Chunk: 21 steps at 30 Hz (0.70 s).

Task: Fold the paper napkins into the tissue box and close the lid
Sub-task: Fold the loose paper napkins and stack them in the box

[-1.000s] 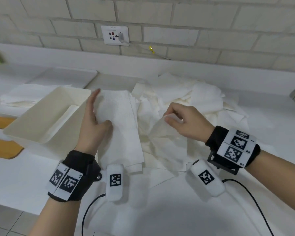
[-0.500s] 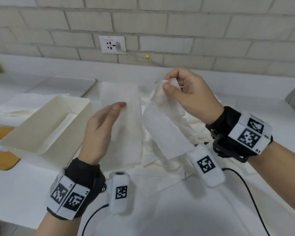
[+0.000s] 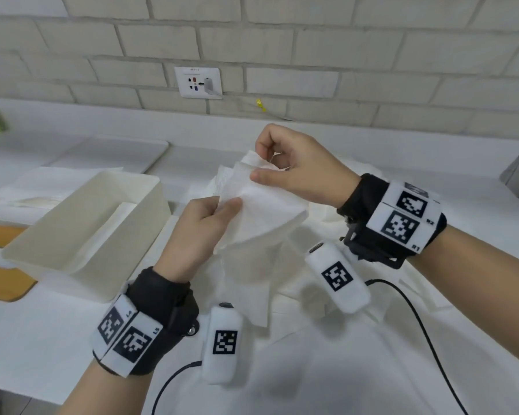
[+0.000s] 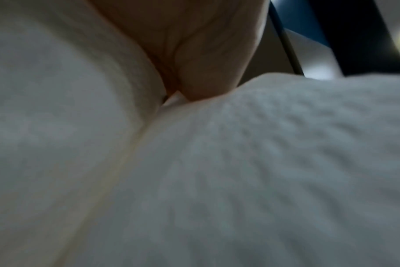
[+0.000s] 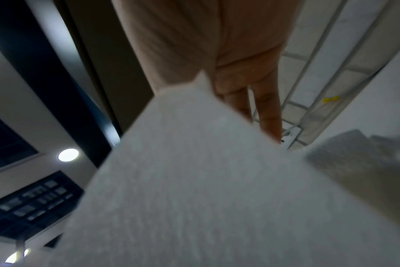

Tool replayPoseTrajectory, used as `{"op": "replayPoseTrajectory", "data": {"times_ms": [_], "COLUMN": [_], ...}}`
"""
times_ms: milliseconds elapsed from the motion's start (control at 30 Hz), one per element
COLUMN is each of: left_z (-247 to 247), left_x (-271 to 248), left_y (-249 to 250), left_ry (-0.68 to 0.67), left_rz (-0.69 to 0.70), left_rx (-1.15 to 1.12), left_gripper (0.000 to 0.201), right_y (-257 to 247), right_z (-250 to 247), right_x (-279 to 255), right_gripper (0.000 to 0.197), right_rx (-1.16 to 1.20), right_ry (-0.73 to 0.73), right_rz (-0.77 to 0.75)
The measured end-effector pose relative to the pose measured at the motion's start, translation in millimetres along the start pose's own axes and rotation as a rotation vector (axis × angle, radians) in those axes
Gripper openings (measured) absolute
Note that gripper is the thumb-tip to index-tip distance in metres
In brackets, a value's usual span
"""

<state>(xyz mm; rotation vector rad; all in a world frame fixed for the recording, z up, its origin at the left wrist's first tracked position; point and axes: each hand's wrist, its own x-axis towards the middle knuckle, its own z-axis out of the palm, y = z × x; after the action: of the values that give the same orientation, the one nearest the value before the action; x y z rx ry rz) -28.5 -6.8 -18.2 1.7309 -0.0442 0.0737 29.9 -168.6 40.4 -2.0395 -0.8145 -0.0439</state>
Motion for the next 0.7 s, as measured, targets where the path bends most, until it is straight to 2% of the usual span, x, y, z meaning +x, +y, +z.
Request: {"op": "replayPoseTrajectory", "data": {"times_ms": [100,167,300,400,467,500,567,633,700], "left_z": [-1.3,-1.6,-3.4,-6.5,-7.7,-8.8,-10.0,-10.1,-7.4], "left_x": [-1.9,-2.0,-1.5,1.9,1.9,1.8,2.9,3.4,-1.2], "left_y": [-2.1,-3.1,-5.3,-8.6,-9.5,-9.5,-10.0,-8.7,-2.9], "left_ry": [-0.061,-0.075,-0.135,-0.136,-0.159,-0.153,-0.124,-0.098,-0.124], "left_rz": [-0.002,-0.031,-0.123,-0.137,-0.116,-0.106,-0.077,-0.066,-0.081], "left_rx": [-0.031,-0.061,-0.126,-0.143,-0.146,-0.134,-0.1,-0.109,-0.221], "left_gripper": [0.043,0.039,0.032,0.034,0.048,0.052,0.039,0.019,0.028], "right_y": [6.4,6.0,-3.6,-6.7,-7.1,-5.5,-2.4,3.1,8.2], "right_z": [-7.9,-12.6,-22.6,-27.0,-22.5,-19.0,-13.7,-12.9,-16.4], "right_x": [-1.3,-4.8,-14.6,-22.7,-27.3,-28.5,-28.4,-26.3,-22.9], "right_gripper": [0.033,0.028,0.003,0.034,0.036,0.028,0.013,0.019,0.021], "right_rx": [0.088,0.12,0.149,0.052,-0.13,-0.207,-0.224,-0.077,0.108], "right_ry": [0.024,-0.002,-0.262,-0.445,-0.48,-0.446,-0.316,-0.172,-0.038], "right_rz": [0.034,0.048,0.126,0.14,0.116,0.086,0.014,0.032,0.097]}}
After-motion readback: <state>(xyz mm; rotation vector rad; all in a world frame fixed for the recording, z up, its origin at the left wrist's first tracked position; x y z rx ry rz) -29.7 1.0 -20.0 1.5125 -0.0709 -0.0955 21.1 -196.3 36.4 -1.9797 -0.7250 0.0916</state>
